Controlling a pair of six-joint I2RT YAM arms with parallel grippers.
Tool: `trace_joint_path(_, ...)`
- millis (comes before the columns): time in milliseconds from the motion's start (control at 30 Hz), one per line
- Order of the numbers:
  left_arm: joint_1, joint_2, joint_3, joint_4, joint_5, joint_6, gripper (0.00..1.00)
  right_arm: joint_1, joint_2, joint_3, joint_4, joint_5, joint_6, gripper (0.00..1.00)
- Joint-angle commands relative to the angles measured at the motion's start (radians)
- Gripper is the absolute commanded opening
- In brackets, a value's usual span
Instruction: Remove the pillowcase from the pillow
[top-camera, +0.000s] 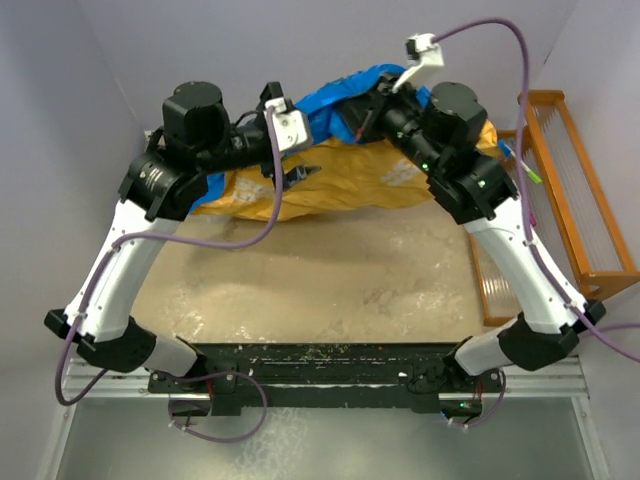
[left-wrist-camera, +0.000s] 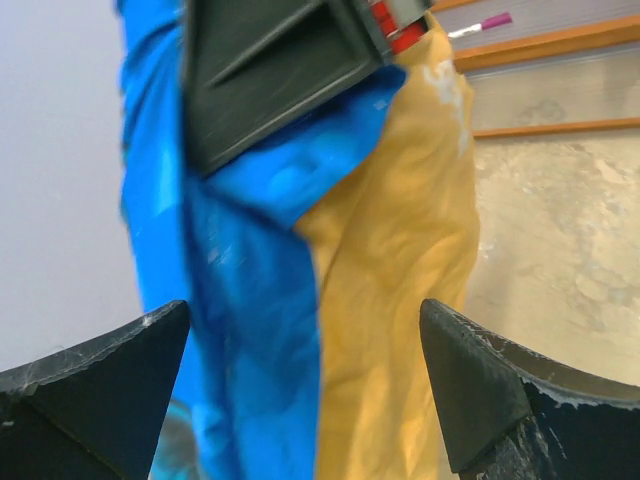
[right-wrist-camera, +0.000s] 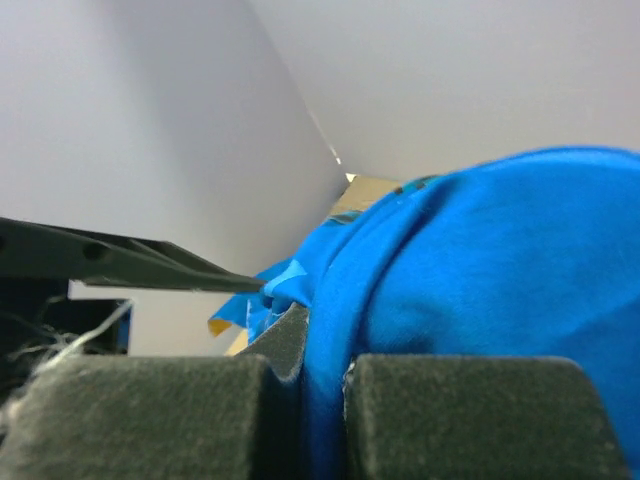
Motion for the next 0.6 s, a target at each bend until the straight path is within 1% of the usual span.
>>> trace_joint_path(0,-0.01,-0.032,-0.113,0.041,-0.065,0.009,0.99,0.132,0.041,0.156,0.078,0.071,-0.075,0.0)
trace_joint_path(100,-0.009,-0.05,-0.14,0.094,-0.118,0.017,0.99,0.201,0.066,0.205,0.055,0.104,-0.101,0.0)
trace_joint_path(167,-0.007,-0.04,-0.129,0.07,-0.115,0.022,0.99,0.229,0.076,0.224,0.055,0.1,-0.104,0.0)
trace_joint_path(200,-0.007,-0.031,-0.124,0.054,-0.116,0.024,0.97,0.238,0.08,0.232,0.055,0.091,-0.102,0.0)
trace_joint_path(267,0.002,-0.021,-0.119,0.042,-0.119,0.014,0.87,0.249,0.084,0.246,0.055,0.079,-0.094,0.0)
trace_joint_path(300,0.02,-0.019,-0.12,0.044,-0.105,-0.004,0.78,0.251,0.082,0.247,0.057,0.074,-0.087,0.0)
trace_joint_path(333,0.044,-0.019,-0.121,0.047,-0.08,-0.027,0.67,0.252,0.078,0.243,0.064,0.067,-0.082,0.0)
trace_joint_path(367,0.072,-0.019,-0.124,0.054,-0.053,-0.053,0.53,0.253,0.072,0.237,0.07,0.063,-0.077,0.0)
trace_joint_path(400,0.099,-0.02,-0.131,0.067,-0.04,-0.089,0.27,0.253,0.066,0.23,0.075,0.062,-0.072,0.0)
trace_joint_path(433,0.123,-0.023,-0.141,0.083,-0.036,-0.113,0.12,0.253,0.062,0.227,0.076,0.062,-0.071,0.0)
trace_joint_path(467,0.143,-0.025,-0.149,0.093,-0.032,-0.123,0.02,0.253,0.061,0.226,0.073,0.064,-0.071,0.0)
trace_joint_path(533,0.171,-0.027,-0.154,0.099,-0.025,-0.14,0.0,0.253,0.065,0.229,0.048,0.055,-0.069,0.0)
trace_joint_path(567,0.181,-0.027,-0.155,0.099,-0.023,-0.144,0.0,0.253,0.067,0.228,0.04,0.031,-0.053,0.04)
